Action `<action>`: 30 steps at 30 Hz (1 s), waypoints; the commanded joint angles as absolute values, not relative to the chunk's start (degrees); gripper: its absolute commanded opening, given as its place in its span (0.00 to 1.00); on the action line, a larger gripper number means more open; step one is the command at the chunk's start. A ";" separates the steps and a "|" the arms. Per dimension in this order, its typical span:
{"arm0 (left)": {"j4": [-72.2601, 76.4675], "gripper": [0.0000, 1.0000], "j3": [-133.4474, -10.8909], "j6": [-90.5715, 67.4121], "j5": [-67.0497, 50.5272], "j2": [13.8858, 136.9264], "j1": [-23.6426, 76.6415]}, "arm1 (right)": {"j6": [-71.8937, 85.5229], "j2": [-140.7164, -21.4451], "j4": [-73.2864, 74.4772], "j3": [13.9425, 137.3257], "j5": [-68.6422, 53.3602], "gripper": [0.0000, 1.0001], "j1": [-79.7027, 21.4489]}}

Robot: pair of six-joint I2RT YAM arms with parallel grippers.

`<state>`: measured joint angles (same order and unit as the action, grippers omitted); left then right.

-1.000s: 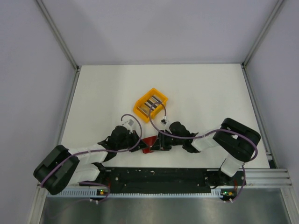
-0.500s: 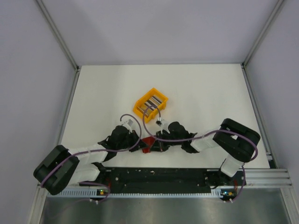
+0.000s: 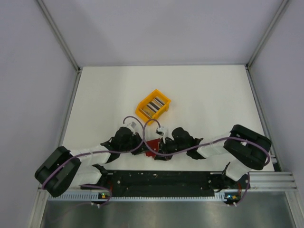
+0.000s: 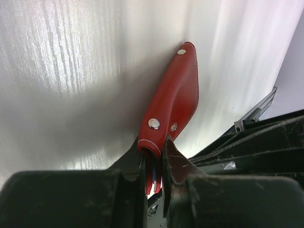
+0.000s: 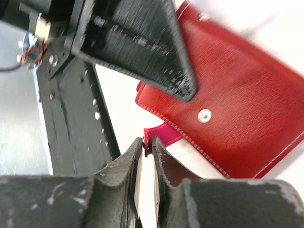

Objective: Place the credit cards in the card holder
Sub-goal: Open the card holder at the center of the board.

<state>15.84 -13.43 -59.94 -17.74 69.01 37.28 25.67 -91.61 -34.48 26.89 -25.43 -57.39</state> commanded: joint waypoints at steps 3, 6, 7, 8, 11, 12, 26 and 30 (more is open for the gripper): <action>12.30 0.09 -14.06 -58.88 -11.16 69.52 36.91 | 20.13 -87.98 -25.86 27.77 -40.41 0.18 -59.77; 12.13 0.14 -14.06 -58.89 -11.25 69.43 36.91 | 18.64 -88.68 -18.22 30.23 -42.62 0.20 -59.77; 12.04 0.16 -14.15 -58.80 -11.42 69.35 36.83 | 18.46 -88.68 -15.76 30.67 -42.45 0.21 -59.85; 11.78 0.19 -14.15 -58.71 -11.60 69.26 36.83 | 18.11 -88.42 -13.38 31.28 -41.84 0.21 -59.77; 10.90 0.33 -14.24 -58.36 -11.51 68.29 36.91 | 19.86 -85.27 -13.01 30.33 -39.38 0.21 -59.85; 10.29 0.39 -14.41 -58.01 -11.51 67.94 36.91 | 20.65 -83.60 -13.27 30.06 -38.33 0.21 -59.77; -10.52 0.66 -18.89 -52.65 -3.00 55.47 36.83 | 38.93 -81.98 -2.73 44.90 -6.32 0.13 -58.71; -16.86 0.66 -20.48 -52.12 2.71 52.74 36.91 | 41.39 -89.19 -6.23 47.19 -7.38 0.11 -58.71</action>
<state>-7.77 -17.58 -54.08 -4.67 55.16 37.19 38.13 -83.59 -5.32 44.64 -9.02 -58.83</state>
